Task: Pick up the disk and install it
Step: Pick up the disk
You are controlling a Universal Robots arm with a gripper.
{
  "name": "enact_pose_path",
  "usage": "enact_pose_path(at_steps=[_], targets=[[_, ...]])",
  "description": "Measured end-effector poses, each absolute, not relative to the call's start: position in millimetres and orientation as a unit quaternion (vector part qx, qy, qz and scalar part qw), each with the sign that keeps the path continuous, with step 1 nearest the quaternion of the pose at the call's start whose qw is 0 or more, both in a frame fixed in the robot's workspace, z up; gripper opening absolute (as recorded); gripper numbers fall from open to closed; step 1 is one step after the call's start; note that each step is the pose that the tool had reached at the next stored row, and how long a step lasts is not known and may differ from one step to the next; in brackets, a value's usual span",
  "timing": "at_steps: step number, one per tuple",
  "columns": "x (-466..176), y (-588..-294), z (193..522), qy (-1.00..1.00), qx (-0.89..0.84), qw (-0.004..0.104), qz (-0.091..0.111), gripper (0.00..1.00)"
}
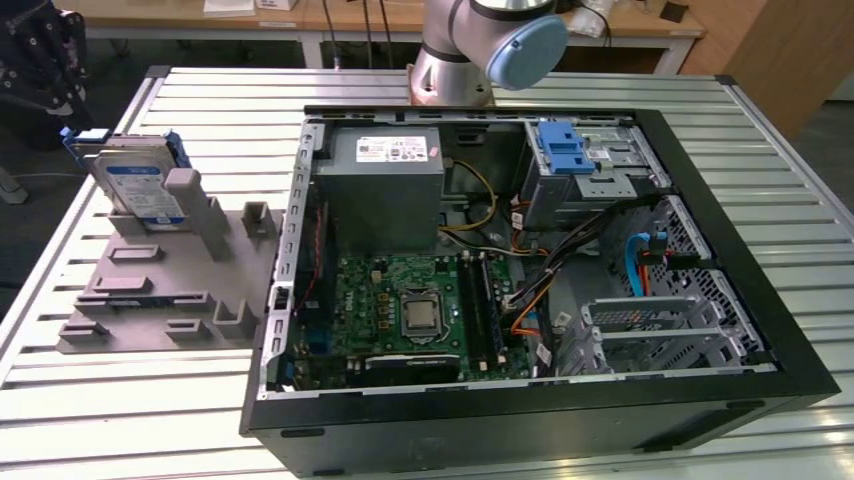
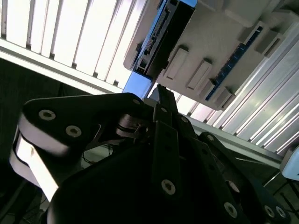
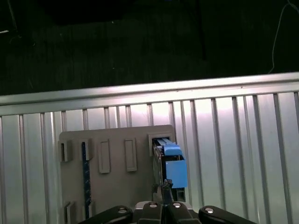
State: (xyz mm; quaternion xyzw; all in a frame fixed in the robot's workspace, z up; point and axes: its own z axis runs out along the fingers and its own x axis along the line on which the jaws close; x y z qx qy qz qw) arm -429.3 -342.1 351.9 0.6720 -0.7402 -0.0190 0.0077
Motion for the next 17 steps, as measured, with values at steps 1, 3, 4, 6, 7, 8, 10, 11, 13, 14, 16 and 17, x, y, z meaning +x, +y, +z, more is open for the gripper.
enact_pose_path(at_steps=[1, 3, 4, 6, 7, 8, 10, 11, 13, 14, 16, 17], targets=[[-429, -342, 352, -0.740, 0.672, 0.008, -0.019, 0.11], [-429, -342, 352, -0.740, 0.672, 0.008, -0.019, 0.17], [-429, -342, 352, -0.740, 0.672, 0.008, -0.019, 0.17], [-429, -342, 352, -0.740, 0.672, 0.008, -0.019, 0.29], [-429, -342, 352, -0.740, 0.672, 0.007, -0.019, 0.29], [-429, -342, 351, -0.740, 0.672, 0.007, -0.018, 0.35], [-430, -342, 350, -0.739, 0.673, 0.006, -0.018, 0.47], [-430, -342, 350, -0.739, 0.673, 0.005, -0.017, 0.53], [-433, -341, 347, -0.739, 0.674, 0.003, -0.015, 0.58], [-434, -341, 345, -0.739, 0.674, 0.003, -0.015, 0.58], [-438, -341, 341, -0.739, 0.674, 0.003, -0.015, 0.64], [-438, -341, 339, -0.739, 0.674, 0.003, -0.015, 0.64]])
